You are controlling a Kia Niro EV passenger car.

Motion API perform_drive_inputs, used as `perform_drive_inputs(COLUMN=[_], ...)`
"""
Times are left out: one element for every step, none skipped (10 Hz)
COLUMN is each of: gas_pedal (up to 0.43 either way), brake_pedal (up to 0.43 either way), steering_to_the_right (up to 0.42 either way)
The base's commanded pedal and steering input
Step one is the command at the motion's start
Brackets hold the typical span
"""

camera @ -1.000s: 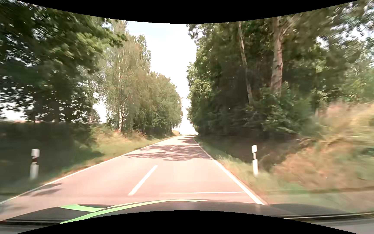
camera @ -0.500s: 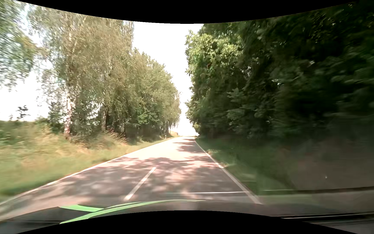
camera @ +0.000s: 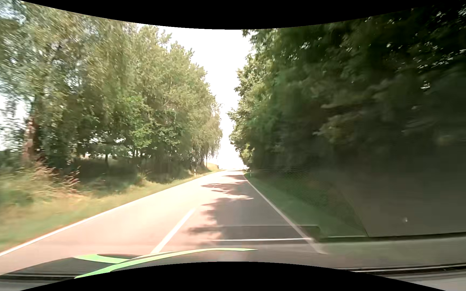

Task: Follow the waypoints while adhering to traffic rules and regulations

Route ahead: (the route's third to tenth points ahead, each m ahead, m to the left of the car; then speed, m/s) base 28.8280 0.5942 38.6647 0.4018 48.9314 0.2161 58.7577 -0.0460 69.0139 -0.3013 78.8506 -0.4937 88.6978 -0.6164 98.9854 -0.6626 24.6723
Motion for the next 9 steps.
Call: perform_drive_inputs(gas_pedal=[0.268,0.268,0.268,0.268,0.268,0.268,0.268,0.268,0.268], brake_pedal=[0.0,0.0,0.0,0.0,0.0,0.0,0.0,0.0,0.0], steering_to_the_right=[0.004,0.005,0.005,0.005,0.005,0.005,0.005,0.005,0.005])
